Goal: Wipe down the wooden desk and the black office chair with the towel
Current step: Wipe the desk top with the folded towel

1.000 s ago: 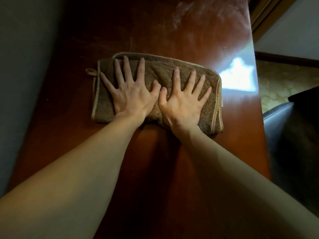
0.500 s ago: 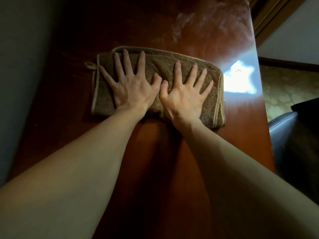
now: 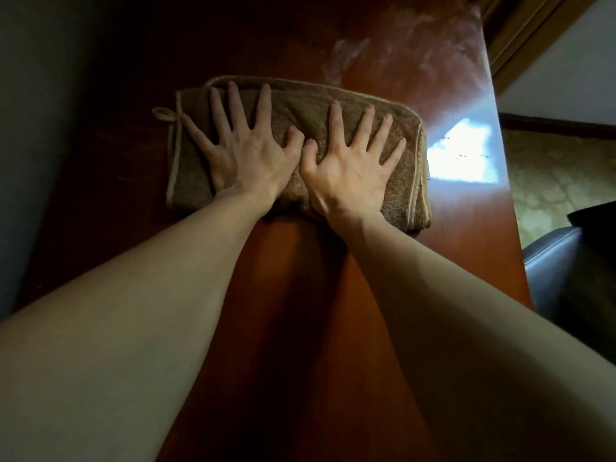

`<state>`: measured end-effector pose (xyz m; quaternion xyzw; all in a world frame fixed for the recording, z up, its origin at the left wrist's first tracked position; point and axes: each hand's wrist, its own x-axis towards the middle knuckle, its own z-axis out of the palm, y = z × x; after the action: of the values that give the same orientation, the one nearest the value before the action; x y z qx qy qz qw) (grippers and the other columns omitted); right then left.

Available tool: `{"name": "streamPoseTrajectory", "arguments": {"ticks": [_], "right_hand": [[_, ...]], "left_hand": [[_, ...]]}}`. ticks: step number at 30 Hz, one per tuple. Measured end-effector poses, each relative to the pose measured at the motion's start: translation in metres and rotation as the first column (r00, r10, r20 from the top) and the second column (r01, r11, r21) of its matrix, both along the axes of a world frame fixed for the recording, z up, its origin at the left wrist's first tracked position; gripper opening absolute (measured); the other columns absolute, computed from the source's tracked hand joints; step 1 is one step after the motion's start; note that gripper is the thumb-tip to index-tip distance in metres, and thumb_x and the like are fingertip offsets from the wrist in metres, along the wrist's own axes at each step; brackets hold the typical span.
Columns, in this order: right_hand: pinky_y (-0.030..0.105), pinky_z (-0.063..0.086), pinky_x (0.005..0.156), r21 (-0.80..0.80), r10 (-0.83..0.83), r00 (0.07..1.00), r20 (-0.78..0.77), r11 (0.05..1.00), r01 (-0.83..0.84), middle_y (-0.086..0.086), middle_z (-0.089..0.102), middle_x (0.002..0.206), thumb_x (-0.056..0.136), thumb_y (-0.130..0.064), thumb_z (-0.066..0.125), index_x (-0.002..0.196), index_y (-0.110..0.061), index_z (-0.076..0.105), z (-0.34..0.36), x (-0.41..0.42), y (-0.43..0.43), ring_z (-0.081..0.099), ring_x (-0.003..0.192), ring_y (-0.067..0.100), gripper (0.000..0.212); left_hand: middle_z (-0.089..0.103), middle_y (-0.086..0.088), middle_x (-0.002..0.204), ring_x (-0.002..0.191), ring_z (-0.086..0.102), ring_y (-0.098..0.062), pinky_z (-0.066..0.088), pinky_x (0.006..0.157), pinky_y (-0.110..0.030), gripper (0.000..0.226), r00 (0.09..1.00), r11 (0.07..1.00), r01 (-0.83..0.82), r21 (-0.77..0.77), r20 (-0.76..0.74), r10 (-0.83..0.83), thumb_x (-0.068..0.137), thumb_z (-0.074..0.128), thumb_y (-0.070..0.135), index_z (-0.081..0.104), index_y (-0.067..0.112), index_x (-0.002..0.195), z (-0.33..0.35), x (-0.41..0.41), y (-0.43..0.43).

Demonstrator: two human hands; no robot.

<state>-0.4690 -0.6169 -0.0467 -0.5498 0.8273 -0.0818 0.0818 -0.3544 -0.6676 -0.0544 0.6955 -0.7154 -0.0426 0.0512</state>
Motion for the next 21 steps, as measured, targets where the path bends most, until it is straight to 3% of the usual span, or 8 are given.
{"name": "streamPoseTrajectory", "arguments": {"ticks": [21], "right_hand": [[0.063, -0.011, 0.120, -0.004, 0.011, 1.000, 0.007, 1.000, -0.011, 0.015, -0.001, 0.170, 0.100, -0.059, 0.024, 0.163, -0.033, 0.009, 0.0019, -0.0007, -0.0054, -0.013, 0.155, 0.038, 0.070]], "left_hand": [[0.004, -0.011, 0.172, 0.158, -0.005, -0.032, -0.009, 0.119, -0.069, 0.080, 1.000, 1.000, 0.001, -0.009, -0.024, -0.001, 0.093, 0.025, 0.072, 0.011, 0.036, 0.163, 0.0039, -0.0002, -0.0063]]}}
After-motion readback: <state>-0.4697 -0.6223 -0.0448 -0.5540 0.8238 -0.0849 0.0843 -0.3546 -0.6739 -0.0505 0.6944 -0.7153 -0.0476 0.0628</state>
